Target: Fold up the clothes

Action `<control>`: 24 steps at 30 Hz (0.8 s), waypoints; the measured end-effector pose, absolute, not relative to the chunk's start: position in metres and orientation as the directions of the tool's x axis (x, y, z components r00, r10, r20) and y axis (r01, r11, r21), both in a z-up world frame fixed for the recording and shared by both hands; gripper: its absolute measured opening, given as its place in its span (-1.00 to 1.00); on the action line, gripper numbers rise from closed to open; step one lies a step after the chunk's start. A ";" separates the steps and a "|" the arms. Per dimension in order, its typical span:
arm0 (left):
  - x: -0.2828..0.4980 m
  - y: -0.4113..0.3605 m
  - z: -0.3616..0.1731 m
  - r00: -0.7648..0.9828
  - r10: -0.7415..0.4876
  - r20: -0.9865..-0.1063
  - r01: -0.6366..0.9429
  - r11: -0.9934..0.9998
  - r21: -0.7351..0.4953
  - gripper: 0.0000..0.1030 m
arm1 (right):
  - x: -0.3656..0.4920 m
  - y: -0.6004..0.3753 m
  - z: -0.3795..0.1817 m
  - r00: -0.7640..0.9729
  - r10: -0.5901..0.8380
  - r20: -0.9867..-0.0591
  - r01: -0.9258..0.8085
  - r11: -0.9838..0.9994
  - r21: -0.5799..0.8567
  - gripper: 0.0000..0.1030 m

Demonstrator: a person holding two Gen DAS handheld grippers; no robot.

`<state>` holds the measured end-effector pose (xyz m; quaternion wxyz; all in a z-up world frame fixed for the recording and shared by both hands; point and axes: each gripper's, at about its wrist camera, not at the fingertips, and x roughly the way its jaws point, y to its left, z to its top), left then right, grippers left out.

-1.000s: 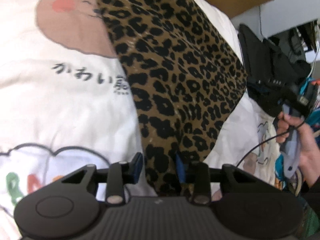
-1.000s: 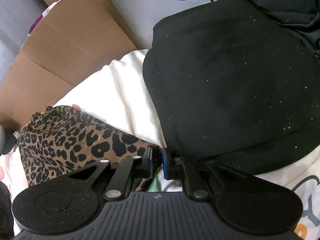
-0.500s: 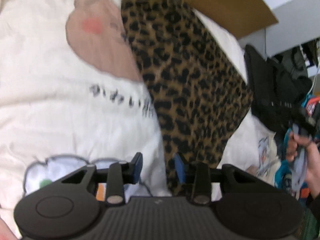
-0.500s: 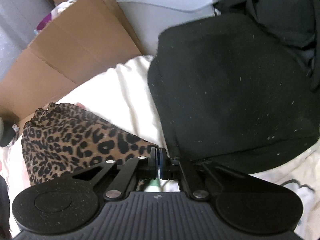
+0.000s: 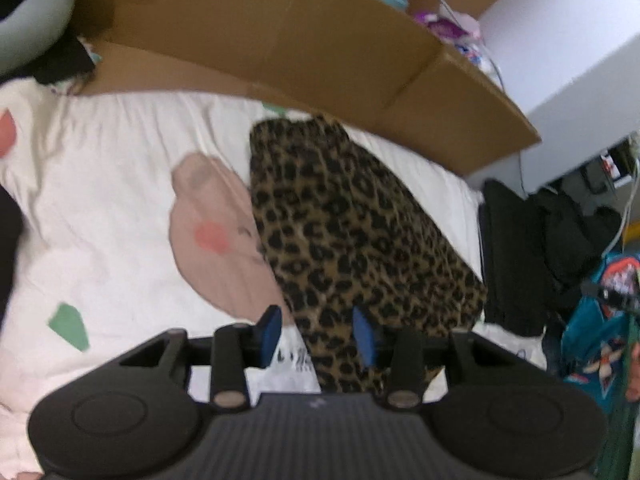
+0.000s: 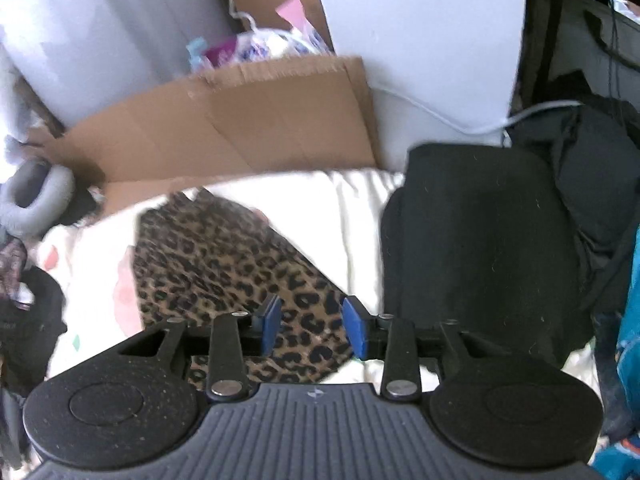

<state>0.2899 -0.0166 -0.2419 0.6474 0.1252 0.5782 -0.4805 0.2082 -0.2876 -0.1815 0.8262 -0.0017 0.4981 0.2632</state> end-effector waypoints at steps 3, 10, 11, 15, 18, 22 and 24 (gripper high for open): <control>0.298 -0.029 -0.220 -0.091 -0.460 -0.883 0.774 0.526 -0.354 -0.19 | 0.210 -0.292 -0.178 0.364 0.480 -0.798 -0.452 0.840 0.299 -0.19; 0.303 -0.065 -0.156 -0.008 -0.405 -0.914 0.803 0.542 -0.247 -0.04 | 0.226 -0.287 -0.185 0.349 0.566 -0.747 -0.446 0.801 0.399 -0.19; 0.306 -0.070 -0.151 0.002 -0.399 -0.917 0.800 0.551 -0.238 -0.04 | 0.229 -0.284 -0.186 0.347 0.574 -0.742 -0.453 0.795 0.404 -0.19; 0.316 -0.092 -0.141 0.026 -0.384 -0.923 0.768 0.598 -0.227 -0.04 | 0.240 -0.267 -0.195 0.321 0.591 -0.740 -0.506 0.767 0.393 -0.19; 0.320 -0.110 -0.142 0.020 -0.381 -0.924 0.742 0.626 -0.241 -0.04 | 0.246 -0.257 -0.205 0.306 0.594 -0.744 -0.525 0.757 0.389 -0.19; 0.319 -0.143 -0.157 -0.005 -0.394 -0.919 0.743 0.614 -0.267 -0.04 | 0.254 -0.245 -0.220 0.292 0.604 -0.741 -0.552 0.739 0.385 -0.19; 0.316 -0.160 -0.171 -0.015 -0.392 -0.920 0.750 0.604 -0.269 -0.04 | 0.259 -0.239 -0.231 0.287 0.609 -0.739 -0.565 0.731 0.383 -0.19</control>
